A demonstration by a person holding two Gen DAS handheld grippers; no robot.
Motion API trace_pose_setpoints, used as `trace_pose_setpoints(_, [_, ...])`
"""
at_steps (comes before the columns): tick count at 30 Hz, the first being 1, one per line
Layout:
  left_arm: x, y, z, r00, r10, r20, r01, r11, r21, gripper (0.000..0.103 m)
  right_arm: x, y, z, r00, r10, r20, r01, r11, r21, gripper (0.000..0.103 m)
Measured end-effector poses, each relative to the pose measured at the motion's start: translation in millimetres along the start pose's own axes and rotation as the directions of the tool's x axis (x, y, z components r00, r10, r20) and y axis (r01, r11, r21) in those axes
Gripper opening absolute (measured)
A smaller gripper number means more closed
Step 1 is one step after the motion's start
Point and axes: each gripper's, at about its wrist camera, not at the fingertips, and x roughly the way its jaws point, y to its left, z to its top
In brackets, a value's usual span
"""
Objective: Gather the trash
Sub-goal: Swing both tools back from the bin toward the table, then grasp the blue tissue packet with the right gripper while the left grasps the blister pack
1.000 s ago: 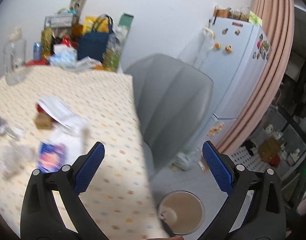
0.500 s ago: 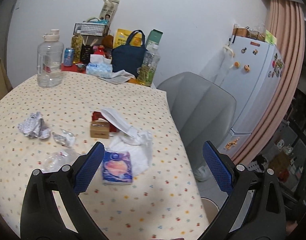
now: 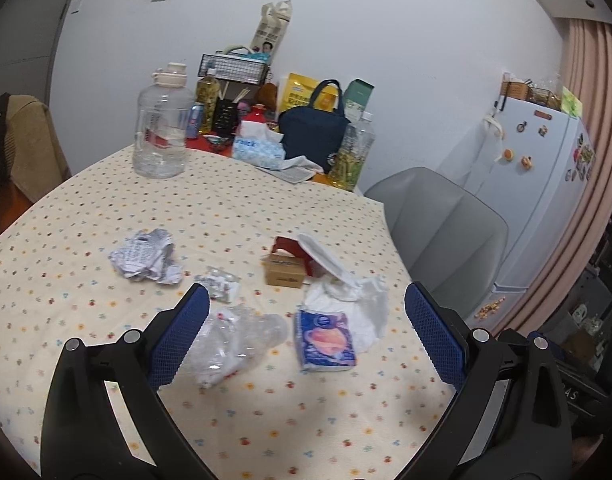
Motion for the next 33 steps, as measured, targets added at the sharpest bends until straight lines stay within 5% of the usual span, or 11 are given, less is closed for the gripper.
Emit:
trace_pose_setpoints(7, [-3, 42, -1, 0.996, 0.084, -0.023, -0.084, 0.995, -0.043, 0.097, 22, 41, -2, 0.997, 0.064, -0.037, -0.066, 0.996, -0.060, 0.095])
trace_pose_setpoints(13, [2, 70, -5, 0.994, 0.081, -0.071, -0.086, 0.994, -0.072, 0.097, 45, 65, -6, 0.986, 0.132, -0.097, -0.139, 0.988, -0.066, 0.095])
trace_pose_setpoints(23, [26, 90, -18, 0.982, 0.092, -0.168, -0.109, 0.989, -0.098, 0.088, 95, 96, -23, 0.942, 0.191, -0.278, -0.219, 0.973, -0.076, 0.065])
trace_pose_setpoints(31, [35, 96, -23, 0.975, 0.098, -0.199, -0.122, 0.986, -0.110, 0.083, 131, 105, -36, 0.910, 0.209, -0.358, -0.234, 0.972, -0.029, 0.055])
trace_pose_setpoints(33, [35, 96, -22, 0.974, 0.099, -0.202, -0.123, 0.986, -0.109, 0.083, 140, 108, -40, 0.904, 0.195, -0.379, -0.226, 0.973, -0.040, 0.041])
